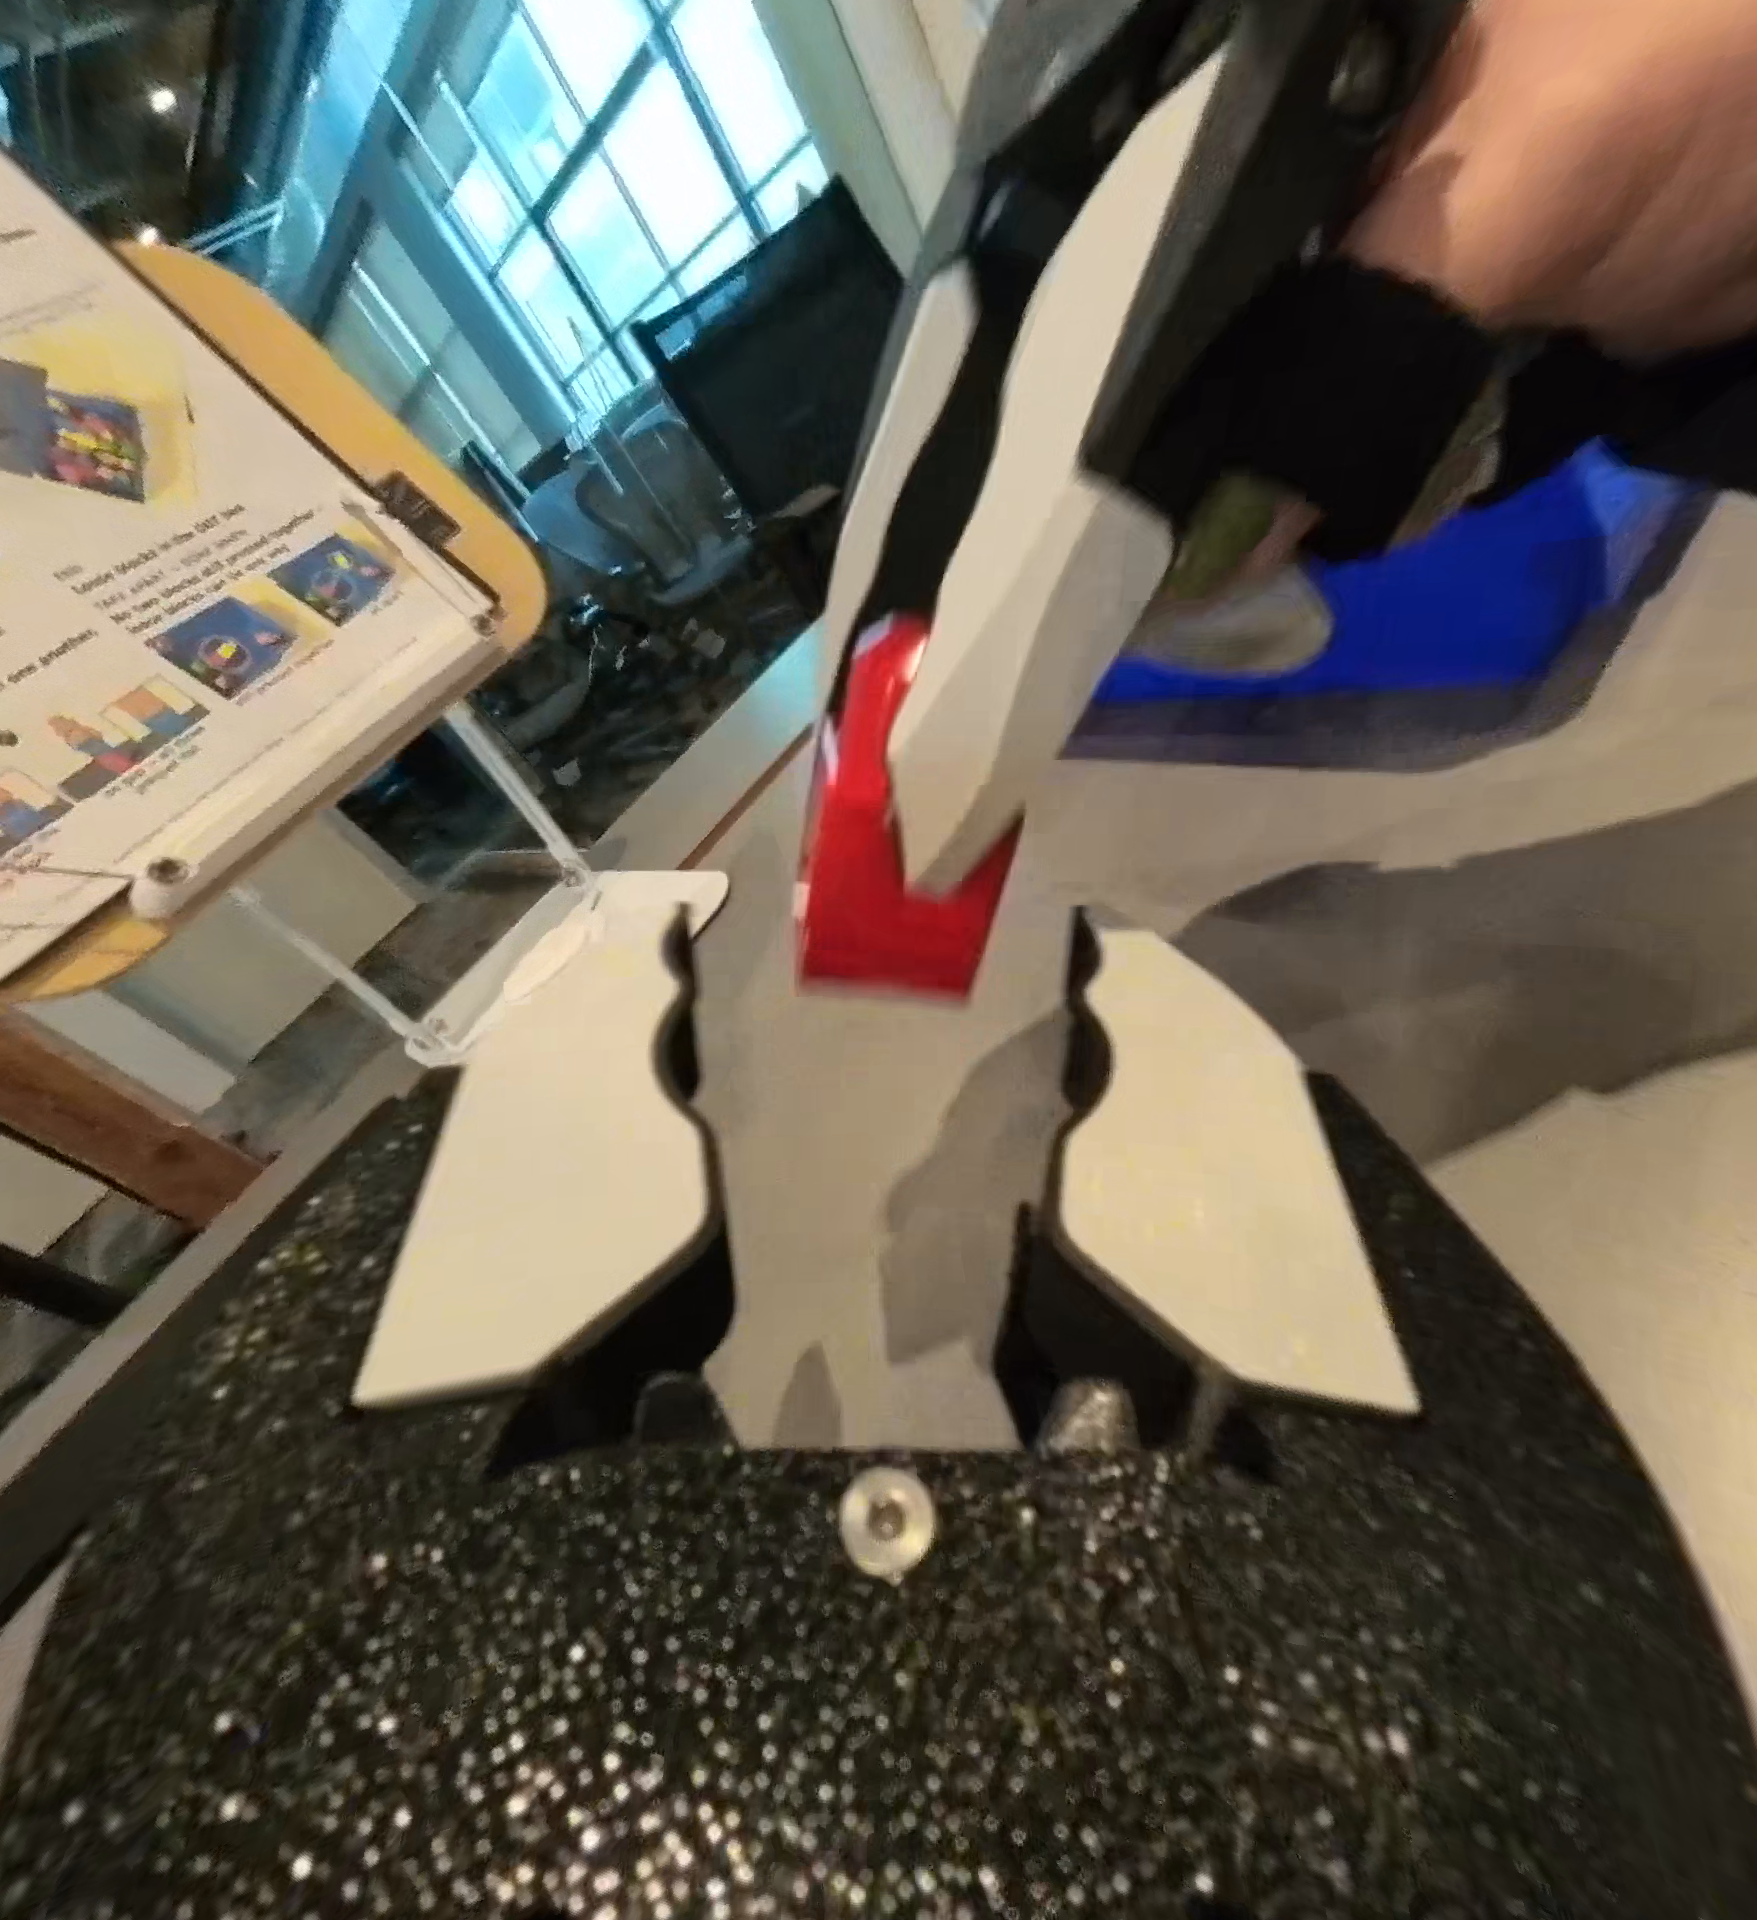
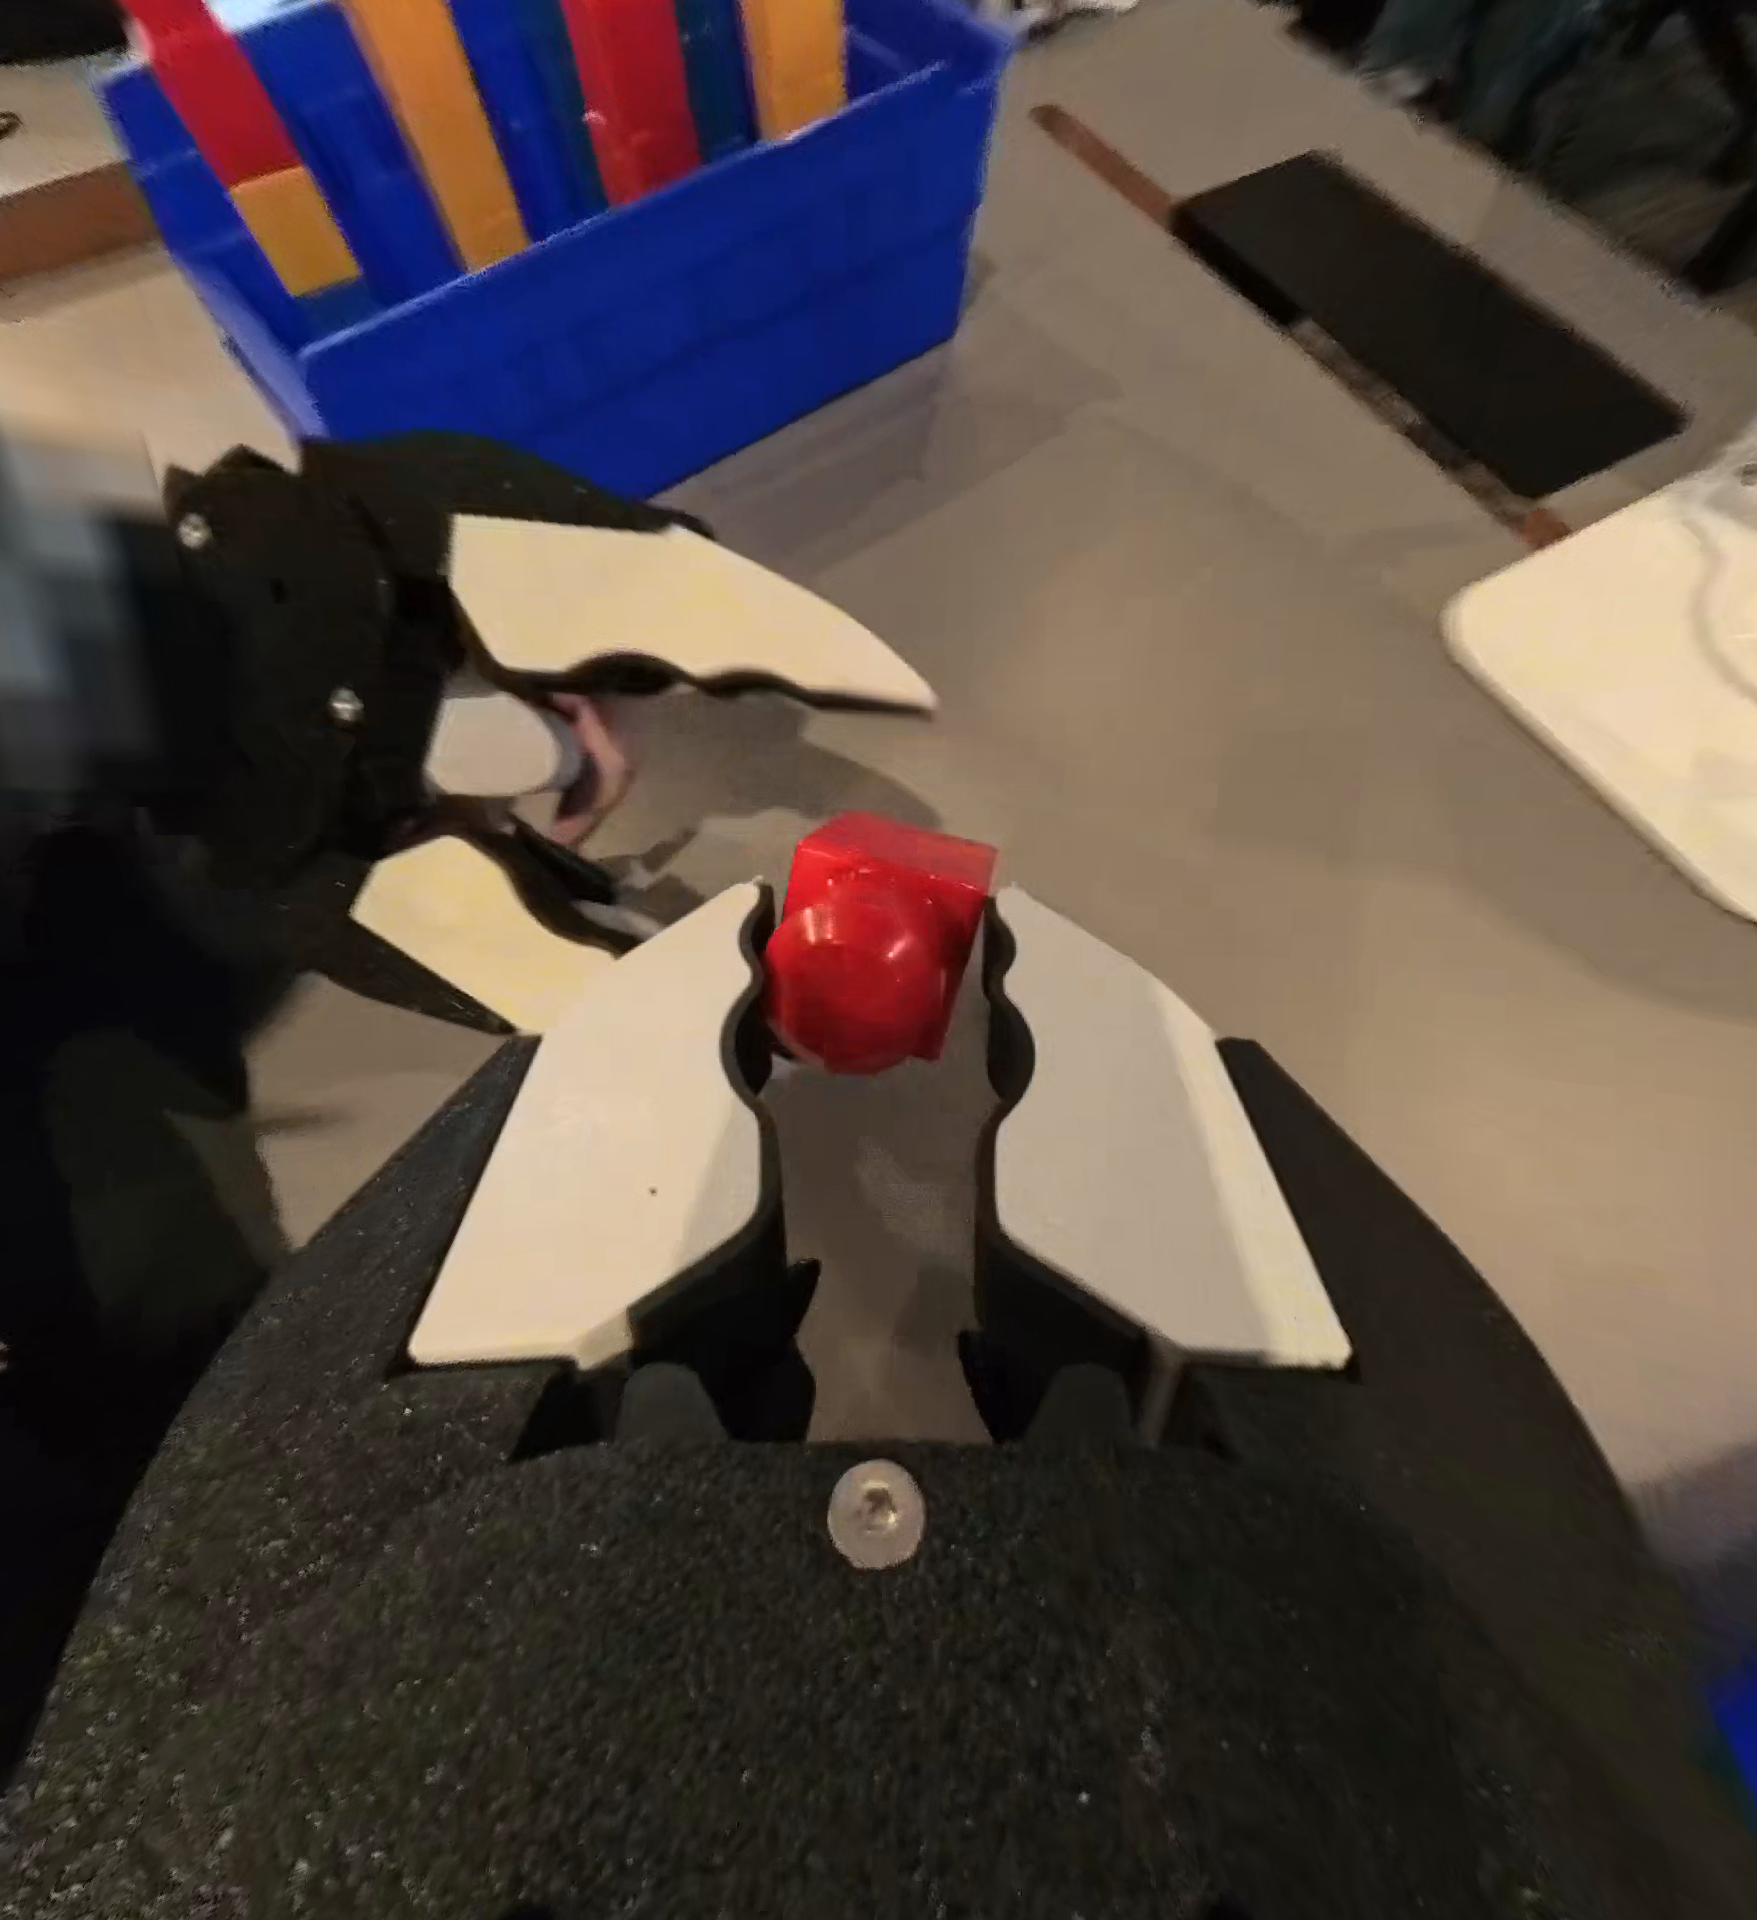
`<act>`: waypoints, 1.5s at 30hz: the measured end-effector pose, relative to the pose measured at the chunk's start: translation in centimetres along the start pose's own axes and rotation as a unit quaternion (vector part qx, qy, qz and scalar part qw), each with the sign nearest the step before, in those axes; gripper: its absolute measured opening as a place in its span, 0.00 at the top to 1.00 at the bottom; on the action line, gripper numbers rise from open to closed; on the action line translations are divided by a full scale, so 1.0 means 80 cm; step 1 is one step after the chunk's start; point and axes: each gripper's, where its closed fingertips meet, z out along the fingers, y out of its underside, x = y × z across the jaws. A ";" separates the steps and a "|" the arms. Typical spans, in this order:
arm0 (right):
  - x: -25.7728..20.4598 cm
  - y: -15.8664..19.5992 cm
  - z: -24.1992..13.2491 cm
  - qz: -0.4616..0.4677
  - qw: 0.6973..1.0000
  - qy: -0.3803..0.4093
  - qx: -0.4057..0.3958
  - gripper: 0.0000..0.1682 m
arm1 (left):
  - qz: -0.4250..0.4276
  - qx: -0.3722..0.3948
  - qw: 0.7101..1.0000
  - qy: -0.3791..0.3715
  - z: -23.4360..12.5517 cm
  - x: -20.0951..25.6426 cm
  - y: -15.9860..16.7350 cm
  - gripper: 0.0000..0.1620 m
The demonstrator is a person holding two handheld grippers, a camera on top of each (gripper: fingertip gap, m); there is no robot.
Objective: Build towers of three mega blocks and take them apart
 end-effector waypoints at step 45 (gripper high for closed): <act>0.092 -0.027 -0.250 -0.026 0.944 0.249 0.215 0.60 | -0.367 -0.339 0.801 -0.331 -0.273 -0.290 0.215 0.46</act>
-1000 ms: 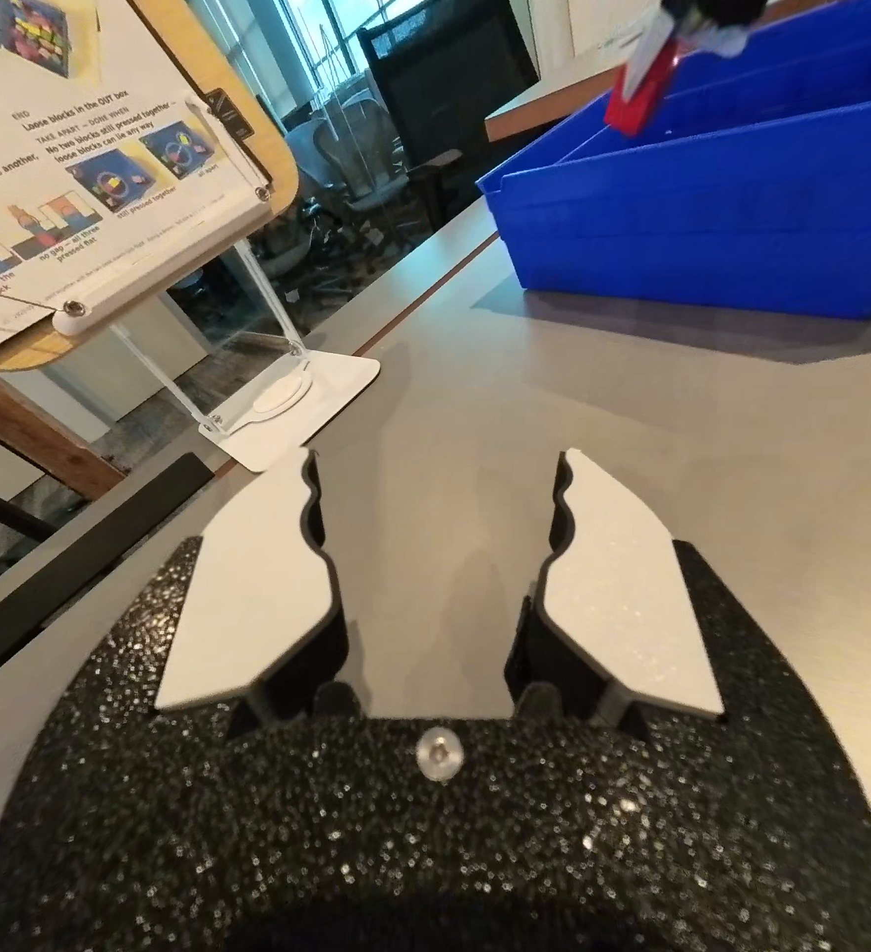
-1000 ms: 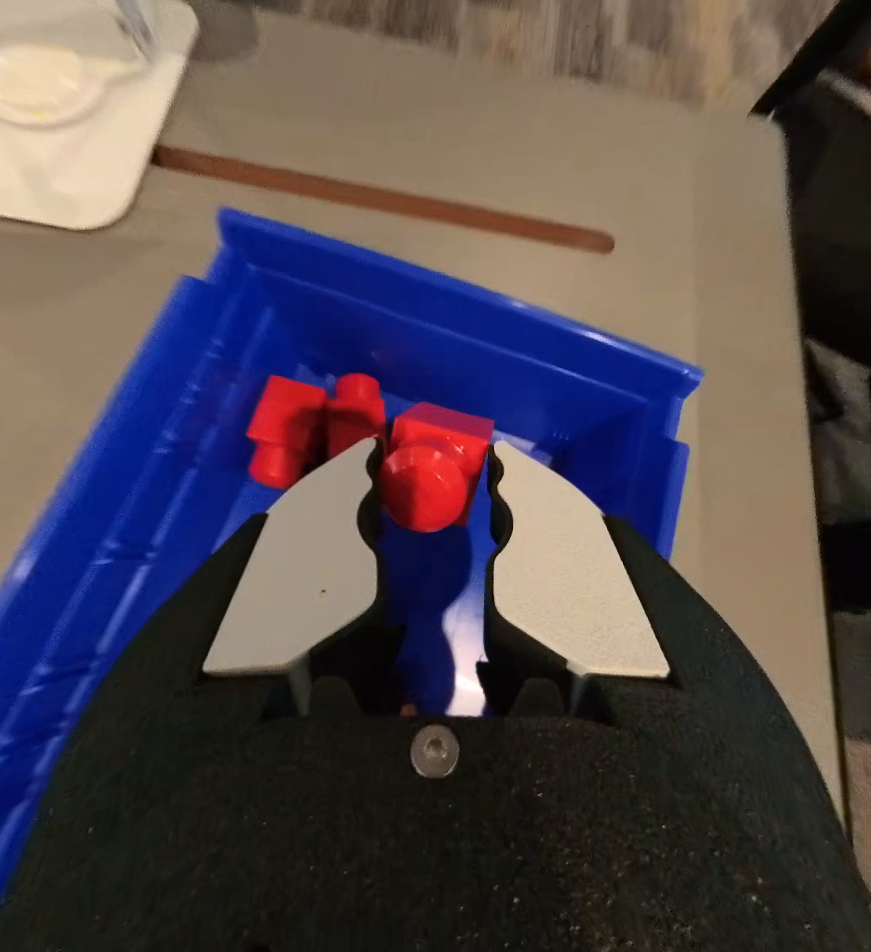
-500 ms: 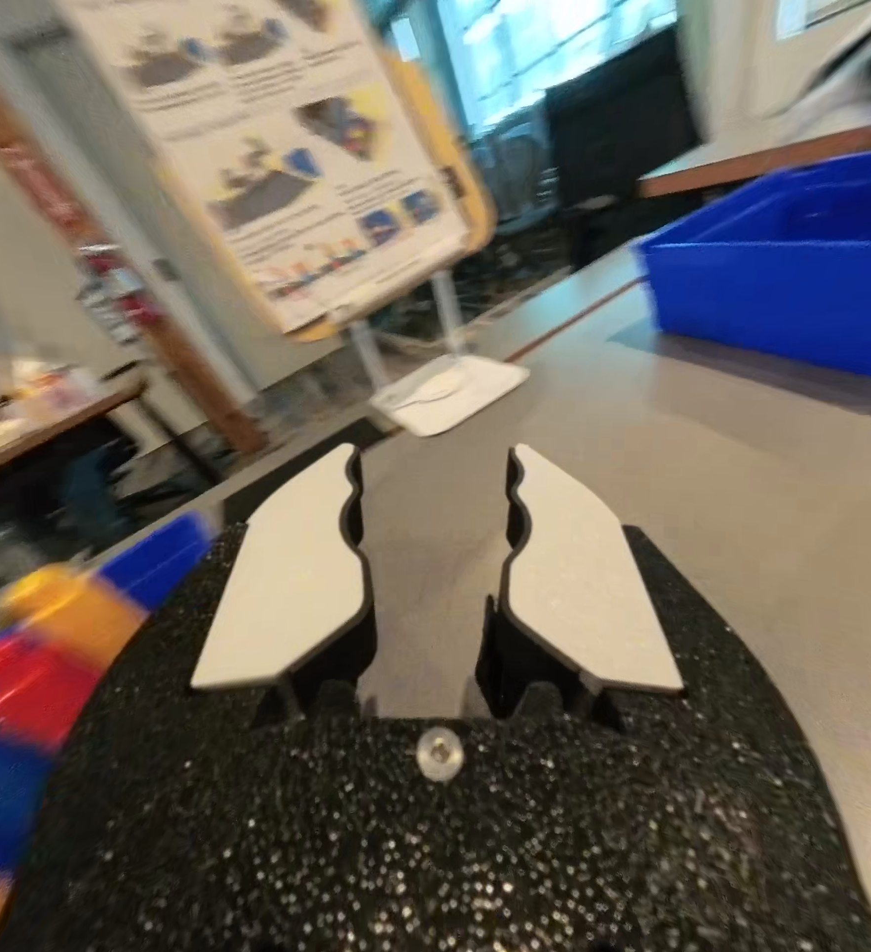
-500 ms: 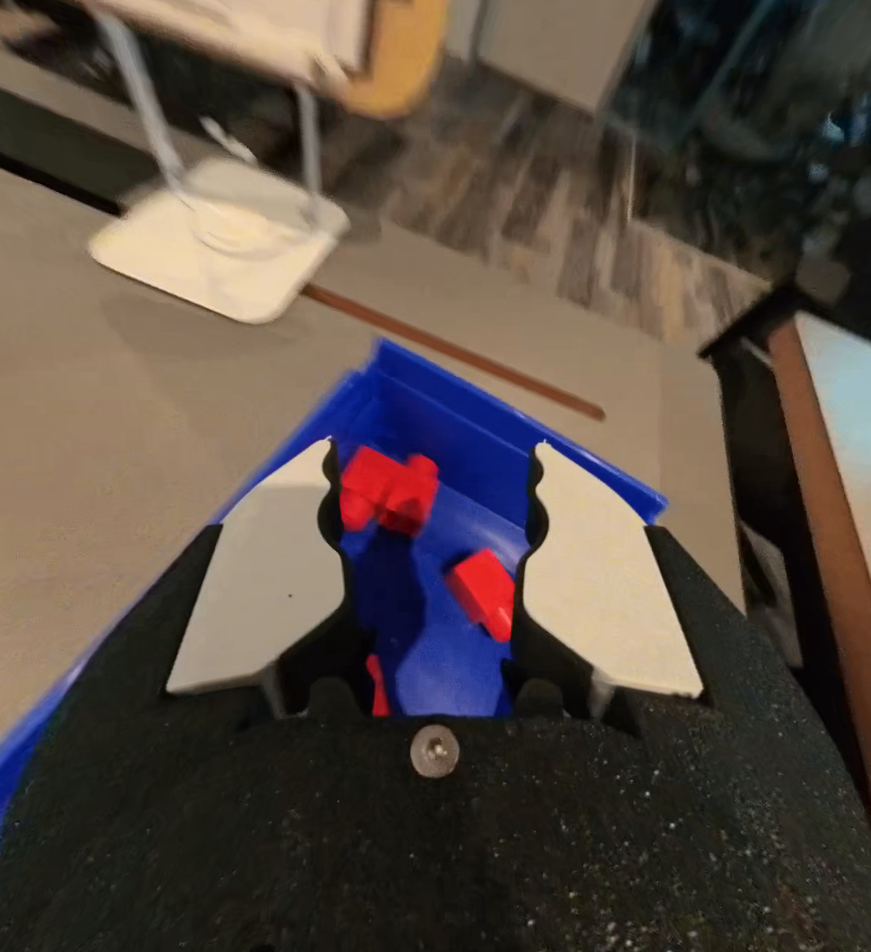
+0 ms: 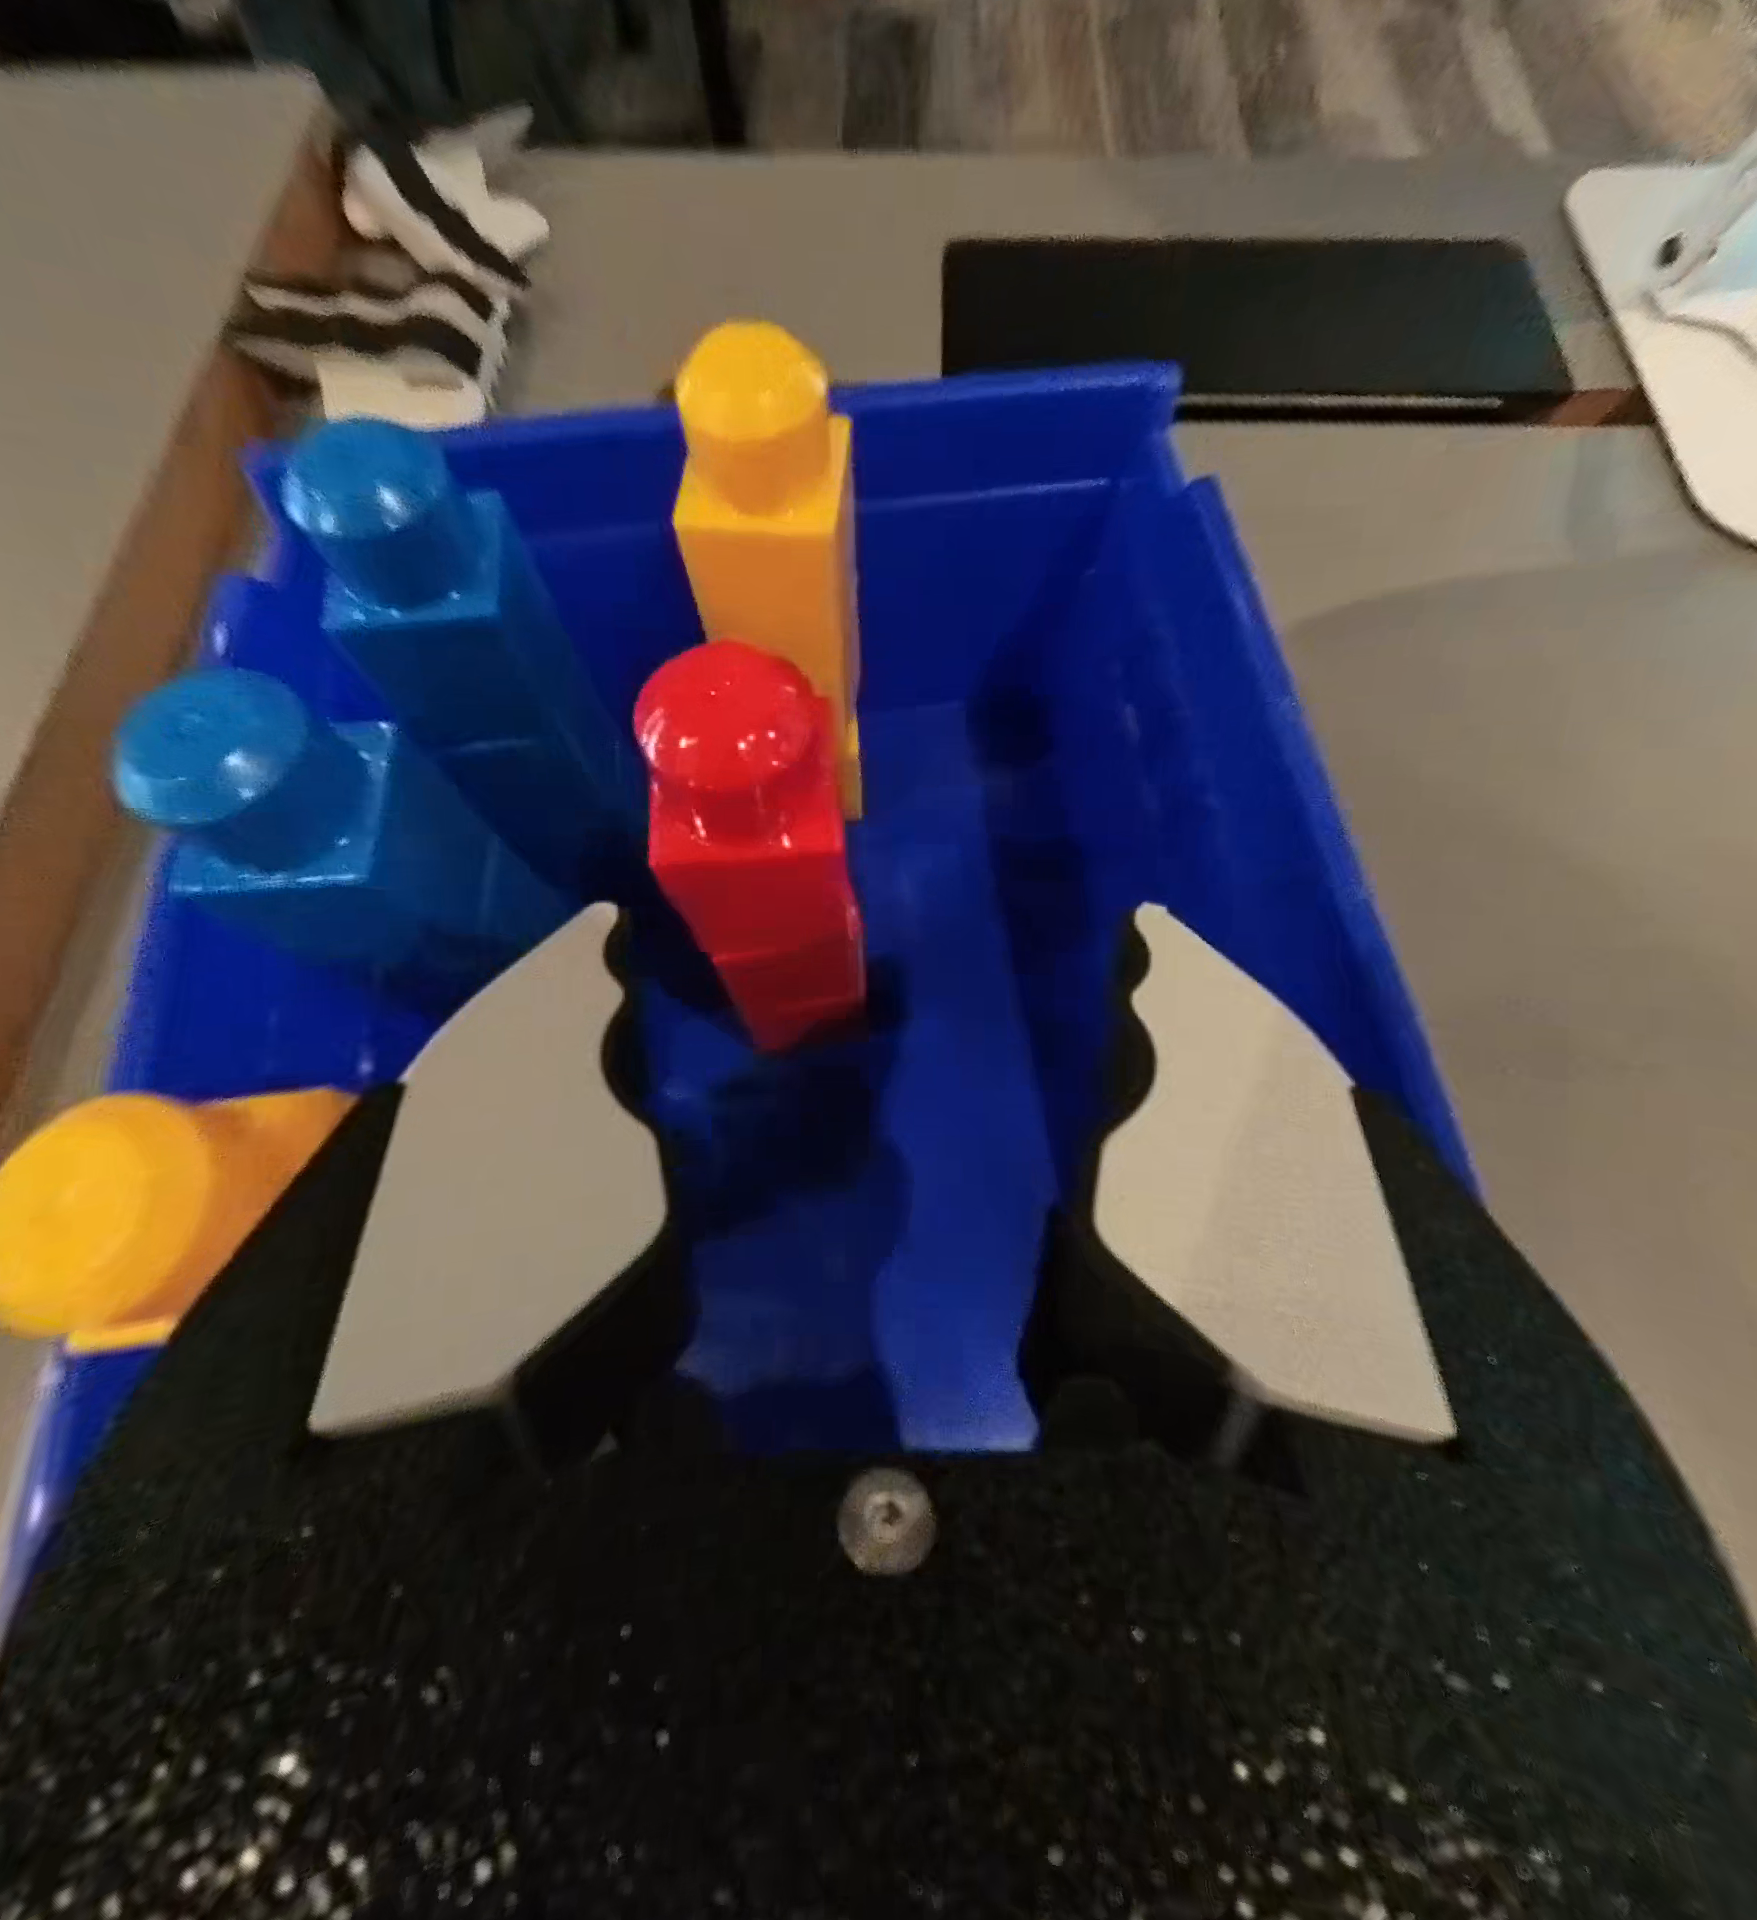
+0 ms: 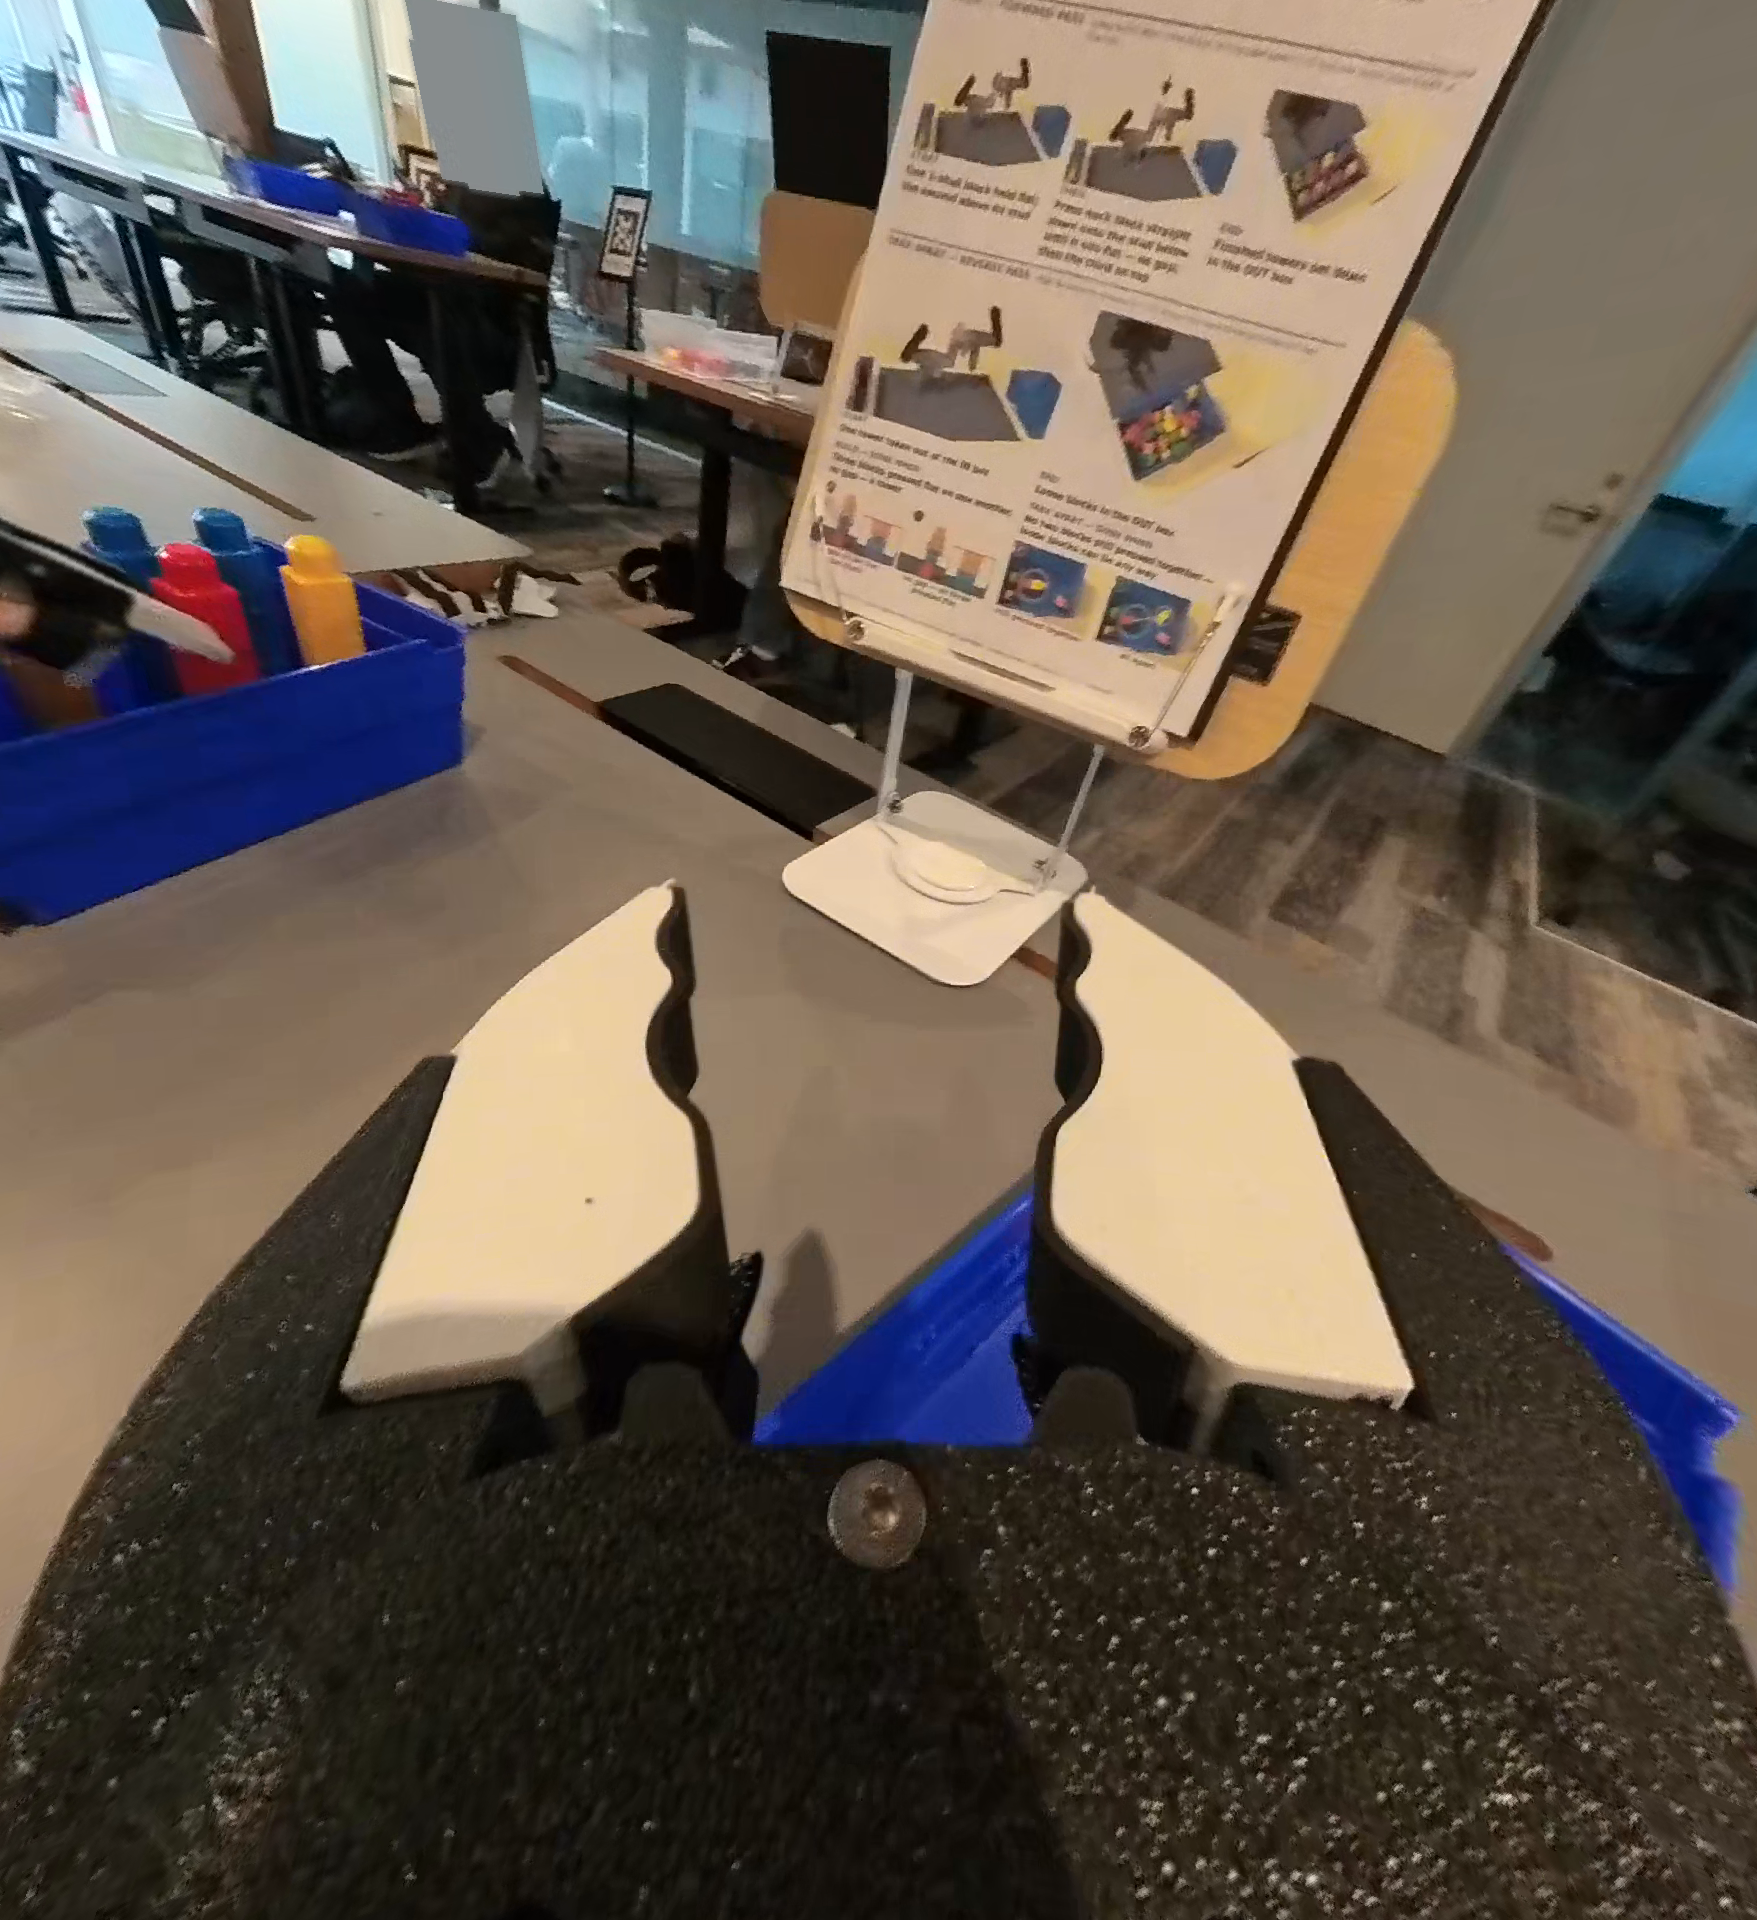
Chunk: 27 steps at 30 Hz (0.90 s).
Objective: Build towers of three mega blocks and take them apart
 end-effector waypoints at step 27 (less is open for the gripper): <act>-0.133 -0.036 0.073 -0.034 0.981 -0.182 0.049 0.59 | 0.297 0.139 0.929 0.170 -0.114 0.197 -0.090 0.75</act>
